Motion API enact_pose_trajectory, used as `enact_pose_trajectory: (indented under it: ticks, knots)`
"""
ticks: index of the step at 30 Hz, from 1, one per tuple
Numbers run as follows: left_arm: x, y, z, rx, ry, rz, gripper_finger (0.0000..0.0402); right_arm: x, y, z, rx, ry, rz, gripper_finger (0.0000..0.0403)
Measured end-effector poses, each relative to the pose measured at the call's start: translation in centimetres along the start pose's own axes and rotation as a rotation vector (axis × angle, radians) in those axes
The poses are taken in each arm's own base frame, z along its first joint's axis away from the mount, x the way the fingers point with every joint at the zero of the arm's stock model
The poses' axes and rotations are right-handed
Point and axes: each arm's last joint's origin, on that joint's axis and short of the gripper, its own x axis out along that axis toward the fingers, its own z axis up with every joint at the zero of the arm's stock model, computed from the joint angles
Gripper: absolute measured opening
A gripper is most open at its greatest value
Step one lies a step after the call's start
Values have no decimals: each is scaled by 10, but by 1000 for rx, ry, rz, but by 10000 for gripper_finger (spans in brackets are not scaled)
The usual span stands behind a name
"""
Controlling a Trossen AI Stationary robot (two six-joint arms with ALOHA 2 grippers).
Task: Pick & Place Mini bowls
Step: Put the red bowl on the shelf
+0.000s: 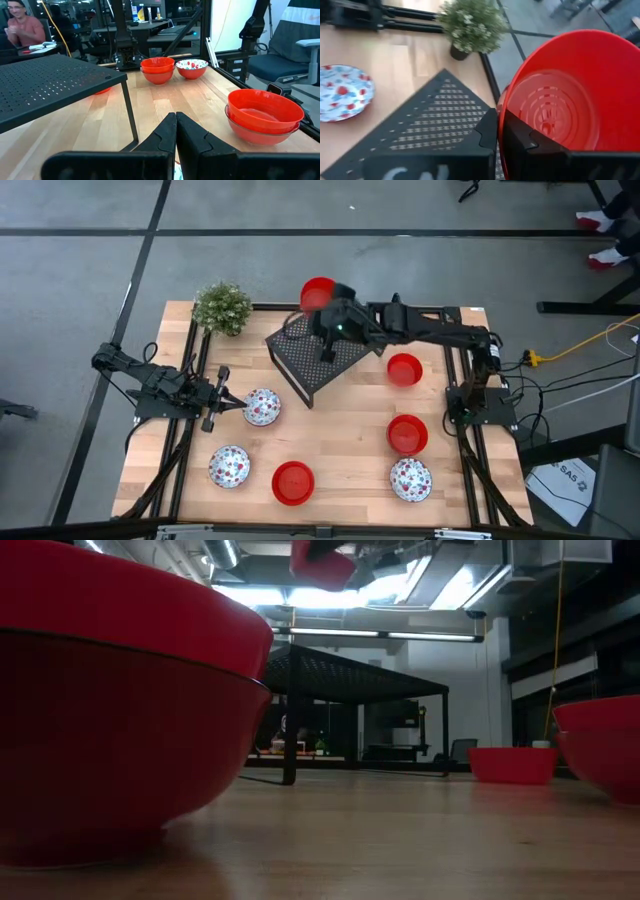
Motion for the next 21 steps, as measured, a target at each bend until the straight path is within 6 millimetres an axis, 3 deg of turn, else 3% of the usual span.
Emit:
enact_pose_trajectory:
  ticks: [12,21]
  knots:
    - [0,0,0,0,0,0,4,25,-50,-30,222,193,-98,20]
    - [0,0,0,0,0,0,4,58,-44,-63,303,334,-34,20]
